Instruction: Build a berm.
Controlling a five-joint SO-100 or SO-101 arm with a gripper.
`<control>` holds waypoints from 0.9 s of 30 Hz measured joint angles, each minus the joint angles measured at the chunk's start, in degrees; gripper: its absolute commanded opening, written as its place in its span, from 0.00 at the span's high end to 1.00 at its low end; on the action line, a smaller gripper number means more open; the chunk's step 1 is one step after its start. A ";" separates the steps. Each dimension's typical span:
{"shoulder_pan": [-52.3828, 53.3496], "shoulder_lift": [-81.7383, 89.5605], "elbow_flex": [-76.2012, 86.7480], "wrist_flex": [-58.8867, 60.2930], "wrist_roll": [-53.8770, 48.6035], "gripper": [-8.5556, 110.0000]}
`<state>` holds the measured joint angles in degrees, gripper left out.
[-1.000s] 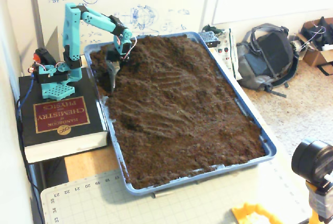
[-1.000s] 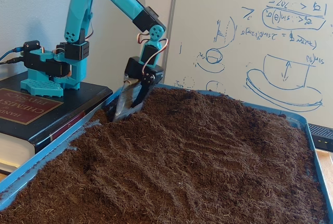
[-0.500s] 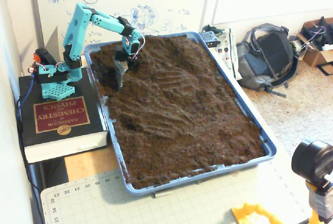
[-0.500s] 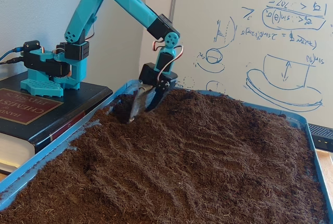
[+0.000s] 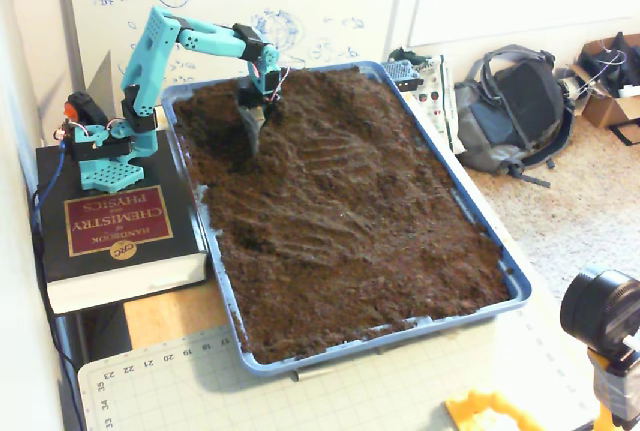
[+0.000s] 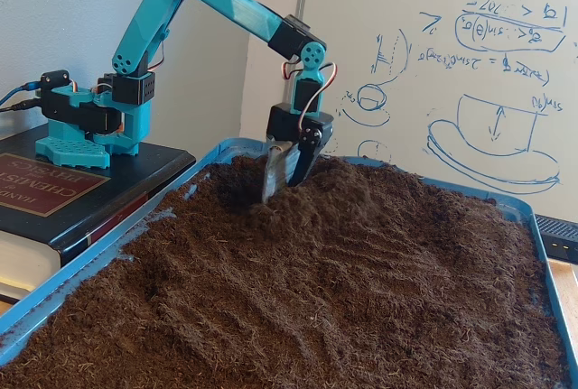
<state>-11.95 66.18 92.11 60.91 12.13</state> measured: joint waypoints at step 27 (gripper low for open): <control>-1.14 4.31 -0.09 0.00 -1.85 0.92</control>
<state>-13.10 70.49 92.02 60.91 10.28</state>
